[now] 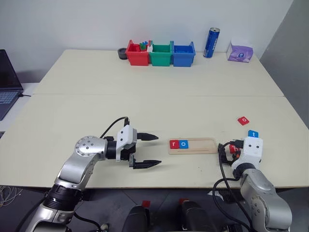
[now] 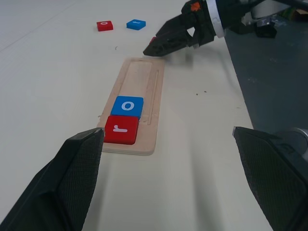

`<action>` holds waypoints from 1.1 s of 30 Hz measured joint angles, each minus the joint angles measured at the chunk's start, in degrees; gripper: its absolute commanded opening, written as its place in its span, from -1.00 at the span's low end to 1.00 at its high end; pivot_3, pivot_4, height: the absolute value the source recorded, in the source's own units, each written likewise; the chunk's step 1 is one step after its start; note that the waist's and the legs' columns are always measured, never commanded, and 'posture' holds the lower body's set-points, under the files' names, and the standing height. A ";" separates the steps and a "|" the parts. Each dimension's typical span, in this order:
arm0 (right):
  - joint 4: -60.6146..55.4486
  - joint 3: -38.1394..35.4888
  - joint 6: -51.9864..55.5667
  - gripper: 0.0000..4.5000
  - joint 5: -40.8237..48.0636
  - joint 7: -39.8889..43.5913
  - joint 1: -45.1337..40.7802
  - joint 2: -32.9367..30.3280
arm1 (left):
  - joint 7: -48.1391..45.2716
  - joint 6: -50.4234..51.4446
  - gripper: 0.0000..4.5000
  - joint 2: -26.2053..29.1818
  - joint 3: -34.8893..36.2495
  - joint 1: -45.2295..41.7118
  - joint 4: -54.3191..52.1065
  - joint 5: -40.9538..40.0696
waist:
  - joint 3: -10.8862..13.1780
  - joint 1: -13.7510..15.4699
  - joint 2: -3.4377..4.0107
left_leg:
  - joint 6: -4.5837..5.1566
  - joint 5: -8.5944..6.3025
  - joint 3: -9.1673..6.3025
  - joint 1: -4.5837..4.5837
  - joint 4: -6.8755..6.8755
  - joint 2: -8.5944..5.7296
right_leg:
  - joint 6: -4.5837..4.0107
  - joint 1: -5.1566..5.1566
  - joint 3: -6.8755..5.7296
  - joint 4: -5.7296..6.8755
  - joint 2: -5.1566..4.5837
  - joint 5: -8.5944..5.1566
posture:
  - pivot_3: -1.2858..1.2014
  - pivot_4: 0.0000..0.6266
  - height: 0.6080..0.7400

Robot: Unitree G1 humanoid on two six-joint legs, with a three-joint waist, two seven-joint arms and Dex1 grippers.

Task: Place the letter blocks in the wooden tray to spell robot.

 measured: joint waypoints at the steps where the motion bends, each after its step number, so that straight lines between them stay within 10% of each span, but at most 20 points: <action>1: -1.12 -0.62 0.19 0.99 0.19 0.52 -0.92 -1.37 | 0.02 -0.06 1.00 -0.02 0.00 0.09 0.01 0.03 | 0.00 0.00 0.00 | 0.00 0.00 0.00 -0.01 0.01 0.00 | 0.00 0.00 0.00 0.00 0.00 0.00 | 0.03 -0.52 1.00; 16: 15.47 -3.93 -12.43 0.99 11.41 51.72 0.64 -50.67 | 0.21 0.83 1.00 -0.38 -1.08 -0.32 -0.30 0.02 | 0.07 0.01 -0.10 | 0.02 -0.01 0.08 0.05 0.06 -0.13 | 0.03 0.09 -0.13 -0.05 0.06 0.02 | 0.03 -0.52 1.00; 30: 38.00 12.19 -28.54 0.99 3.57 64.24 -14.75 -51.87 | 1.31 2.67 1.00 -0.99 -1.65 -0.67 -2.15 -0.04 | 0.08 0.12 -0.11 | 0.02 -0.01 0.08 0.04 0.08 -0.08 | 0.05 0.07 -0.11 -0.04 0.05 0.04 | 0.03 -0.52 1.00; 33: 40.44 13.58 -29.89 0.73 2.47 65.92 -16.26 -51.86 | 1.34 2.67 1.00 -0.88 -1.65 -0.40 -2.47 -0.04 | 0.08 0.16 -0.11 | 0.02 -0.01 0.06 0.04 0.07 -0.07 | 0.04 0.07 -0.12 -0.04 0.04 0.04 | 0.03 -0.52 1.00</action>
